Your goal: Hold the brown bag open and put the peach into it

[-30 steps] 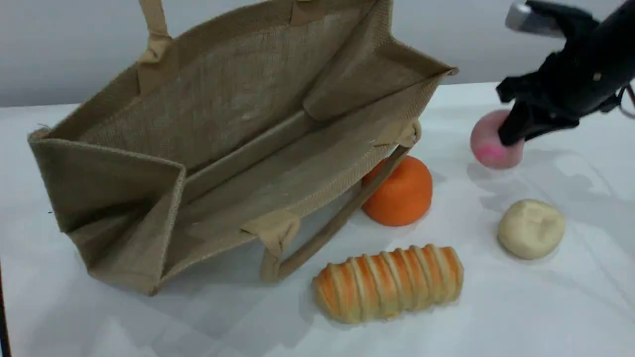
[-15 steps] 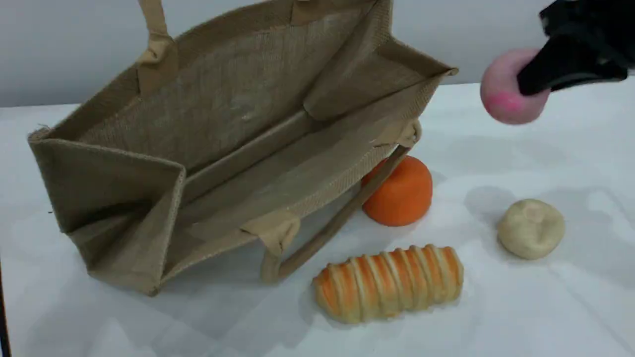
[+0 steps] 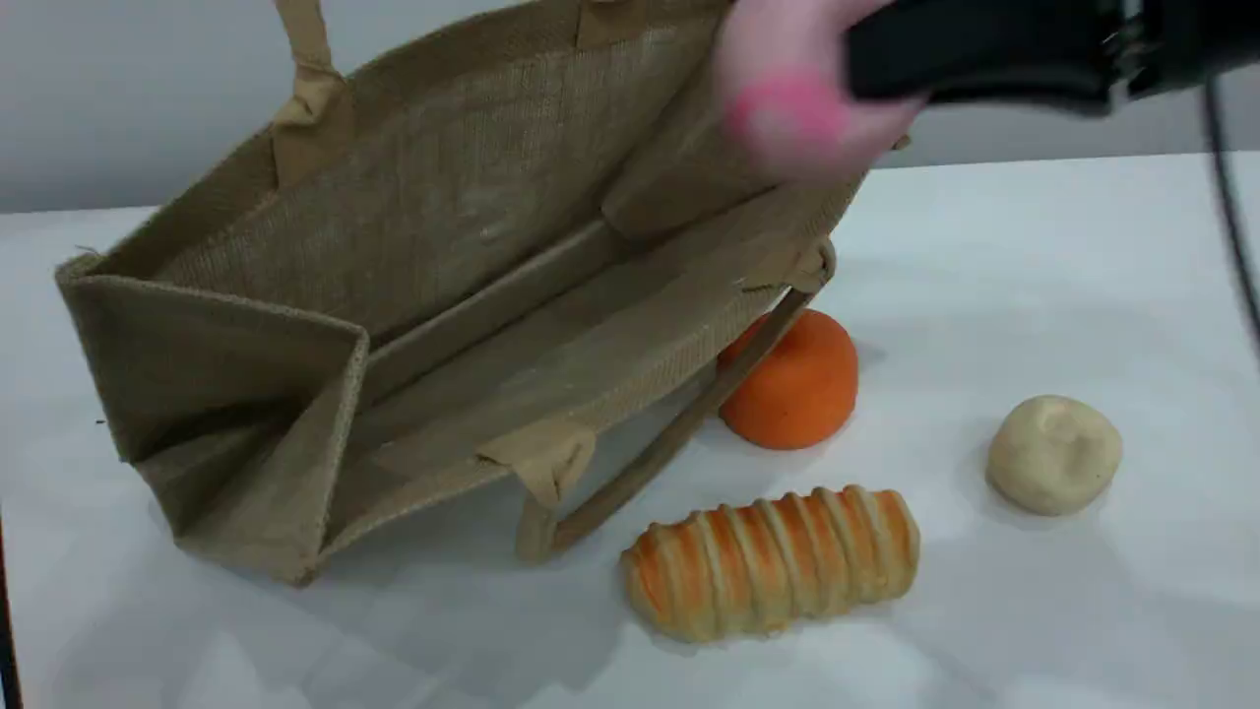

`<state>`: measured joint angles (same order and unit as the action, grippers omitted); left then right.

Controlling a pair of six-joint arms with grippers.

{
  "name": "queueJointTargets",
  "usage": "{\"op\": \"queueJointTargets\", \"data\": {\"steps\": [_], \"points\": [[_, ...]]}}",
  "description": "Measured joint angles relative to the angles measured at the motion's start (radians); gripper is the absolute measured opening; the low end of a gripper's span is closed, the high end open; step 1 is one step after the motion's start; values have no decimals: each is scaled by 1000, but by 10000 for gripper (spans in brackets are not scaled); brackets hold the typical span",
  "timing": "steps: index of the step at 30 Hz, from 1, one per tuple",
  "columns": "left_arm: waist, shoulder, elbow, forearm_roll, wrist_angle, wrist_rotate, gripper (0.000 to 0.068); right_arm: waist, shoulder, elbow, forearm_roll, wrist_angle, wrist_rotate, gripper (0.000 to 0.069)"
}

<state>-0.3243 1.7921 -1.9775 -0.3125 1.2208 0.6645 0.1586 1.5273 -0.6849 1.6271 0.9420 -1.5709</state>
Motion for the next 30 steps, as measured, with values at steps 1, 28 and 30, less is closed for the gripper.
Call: {"op": "queueJointTargets", "data": {"steps": [1, 28, 30], "points": [[0, 0, 0, -1, 0, 0, 83, 33, 0, 0, 3, -14, 0, 19], [0, 0, 0, -36, 0, -18, 83, 263, 288, -258, 118, -352, 0, 47], [0, 0, 0, -36, 0, -18, 83, 263, 333, -292, 118, -354, 0, 55]]}}
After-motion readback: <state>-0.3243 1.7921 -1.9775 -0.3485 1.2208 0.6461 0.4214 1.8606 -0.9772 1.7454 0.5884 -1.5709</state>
